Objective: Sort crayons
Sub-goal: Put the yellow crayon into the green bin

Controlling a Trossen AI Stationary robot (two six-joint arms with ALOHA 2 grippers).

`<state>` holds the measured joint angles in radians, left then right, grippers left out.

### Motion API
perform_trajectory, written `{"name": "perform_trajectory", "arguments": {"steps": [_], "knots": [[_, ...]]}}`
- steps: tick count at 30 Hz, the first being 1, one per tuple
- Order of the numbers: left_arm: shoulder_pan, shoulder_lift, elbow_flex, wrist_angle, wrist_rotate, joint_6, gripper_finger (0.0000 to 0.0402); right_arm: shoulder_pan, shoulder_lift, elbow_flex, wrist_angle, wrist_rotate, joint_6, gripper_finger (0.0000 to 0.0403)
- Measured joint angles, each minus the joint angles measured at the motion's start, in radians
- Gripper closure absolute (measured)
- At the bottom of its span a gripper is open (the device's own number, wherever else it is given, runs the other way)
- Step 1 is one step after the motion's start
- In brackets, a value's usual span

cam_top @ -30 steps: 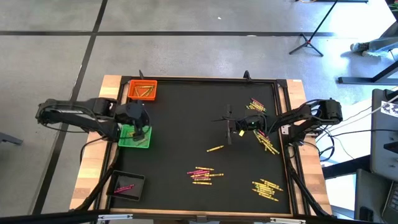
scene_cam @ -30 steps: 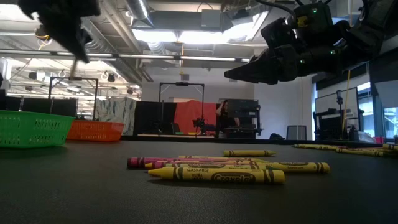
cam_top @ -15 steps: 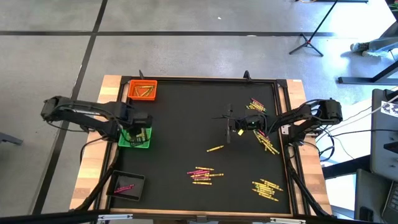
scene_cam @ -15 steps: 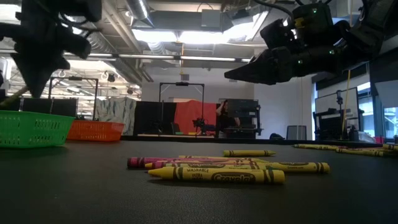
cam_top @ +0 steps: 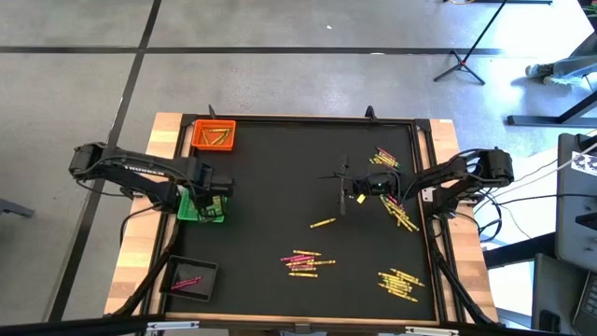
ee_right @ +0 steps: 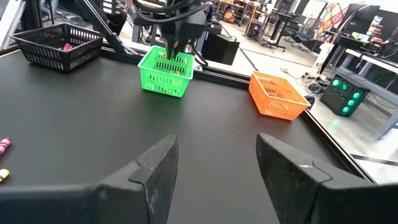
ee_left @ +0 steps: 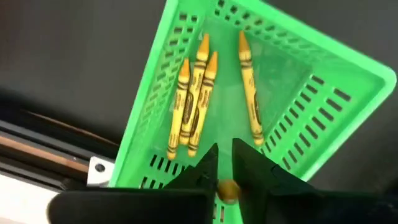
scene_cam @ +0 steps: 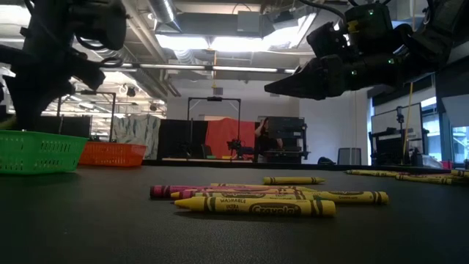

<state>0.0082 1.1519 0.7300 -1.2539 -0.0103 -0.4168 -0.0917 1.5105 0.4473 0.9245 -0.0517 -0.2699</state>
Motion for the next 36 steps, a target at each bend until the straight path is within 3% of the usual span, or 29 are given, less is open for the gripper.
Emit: {"name": "perform_trajectory", "arguments": {"steps": [8, 18, 25, 31, 36], "knots": [[0.000, -0.001, 0.000, 0.004, 0.015, 0.000, 0.0300, 0.000, 0.000, 0.000, 0.000, 0.000, 0.000, 0.0188], [-0.001, -0.098, 0.000, 0.066, -0.008, 0.009, 0.0293, 0.000, 0.000, 0.000, -0.035, -0.027, 0.082, 0.0188], [-0.017, -0.147, 0.000, 0.266, -0.106, 0.005, 0.0294, 0.001, 0.000, 0.000, -0.130, -0.047, 0.115, 0.0188], [-0.060, -0.141, 0.000, 0.556, -0.196, 0.131, 0.0294, 0.001, 0.034, 0.009, -0.190, -0.077, 0.184, 0.0188], [-0.098, -0.141, 0.000, 0.687, -0.242, 0.224, 0.0294, 0.043, 0.110, 0.040, -0.279, -0.187, 0.188, 0.0188]]}}
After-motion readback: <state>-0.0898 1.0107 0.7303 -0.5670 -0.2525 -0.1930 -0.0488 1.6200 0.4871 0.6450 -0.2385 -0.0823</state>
